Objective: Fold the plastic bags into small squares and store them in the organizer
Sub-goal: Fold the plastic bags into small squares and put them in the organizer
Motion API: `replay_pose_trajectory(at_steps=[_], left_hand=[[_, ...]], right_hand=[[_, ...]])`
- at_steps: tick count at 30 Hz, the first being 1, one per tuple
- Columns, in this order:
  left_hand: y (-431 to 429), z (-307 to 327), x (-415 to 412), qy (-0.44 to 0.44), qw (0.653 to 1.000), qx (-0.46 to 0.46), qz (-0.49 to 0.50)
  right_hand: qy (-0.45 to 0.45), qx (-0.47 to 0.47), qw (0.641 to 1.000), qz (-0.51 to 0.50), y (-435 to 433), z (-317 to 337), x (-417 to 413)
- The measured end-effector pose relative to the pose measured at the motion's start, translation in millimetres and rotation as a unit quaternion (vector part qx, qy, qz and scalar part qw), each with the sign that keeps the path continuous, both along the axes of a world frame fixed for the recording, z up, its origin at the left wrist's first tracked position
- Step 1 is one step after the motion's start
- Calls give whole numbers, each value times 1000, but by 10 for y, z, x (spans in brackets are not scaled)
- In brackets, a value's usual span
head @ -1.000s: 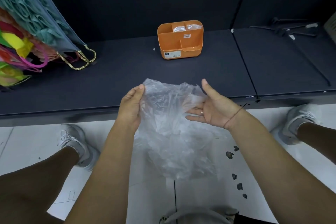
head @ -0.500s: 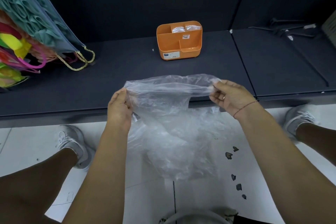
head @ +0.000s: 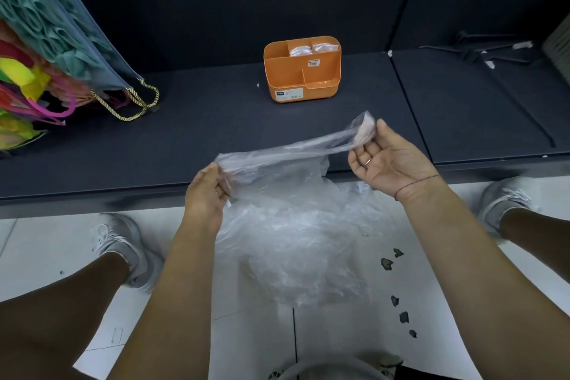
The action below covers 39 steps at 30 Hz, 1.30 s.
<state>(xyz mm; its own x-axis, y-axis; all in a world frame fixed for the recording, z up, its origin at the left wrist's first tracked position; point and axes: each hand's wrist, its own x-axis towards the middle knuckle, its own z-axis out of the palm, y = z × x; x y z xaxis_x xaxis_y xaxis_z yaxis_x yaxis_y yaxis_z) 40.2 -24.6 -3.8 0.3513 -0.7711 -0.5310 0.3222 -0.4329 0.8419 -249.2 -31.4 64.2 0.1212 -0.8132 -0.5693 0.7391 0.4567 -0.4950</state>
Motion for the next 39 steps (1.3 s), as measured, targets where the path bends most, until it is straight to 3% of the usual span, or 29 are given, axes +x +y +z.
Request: replay_pose_trajectory(at_steps=[4,13,19,25,28,33,39], left_hand=[[16,22,20,36,996,-26,-72],[43,-79,51,76,997,-4,24],[28,-89,114,75,997,-6,29],[10,-7,82,38,999,-16,7],[-8,16,70,30,999,-18,-11],[7,20,72,28,1000,-8,-7],[-1,17,101,49,998,-1,32]], right_hand=[[-17,1,1000,-20,1,13,-7],[-22,18,997,-78,-22,-70,-60],[118,-52,990,-51,-7,-25,-73],[300,-105,947,-38,17,26,-52],[306,-119,944,-23,8,39,-26],[192,-117,974,-3,-1,50,-51],[310,-66,948,-27,4,18,-46]])
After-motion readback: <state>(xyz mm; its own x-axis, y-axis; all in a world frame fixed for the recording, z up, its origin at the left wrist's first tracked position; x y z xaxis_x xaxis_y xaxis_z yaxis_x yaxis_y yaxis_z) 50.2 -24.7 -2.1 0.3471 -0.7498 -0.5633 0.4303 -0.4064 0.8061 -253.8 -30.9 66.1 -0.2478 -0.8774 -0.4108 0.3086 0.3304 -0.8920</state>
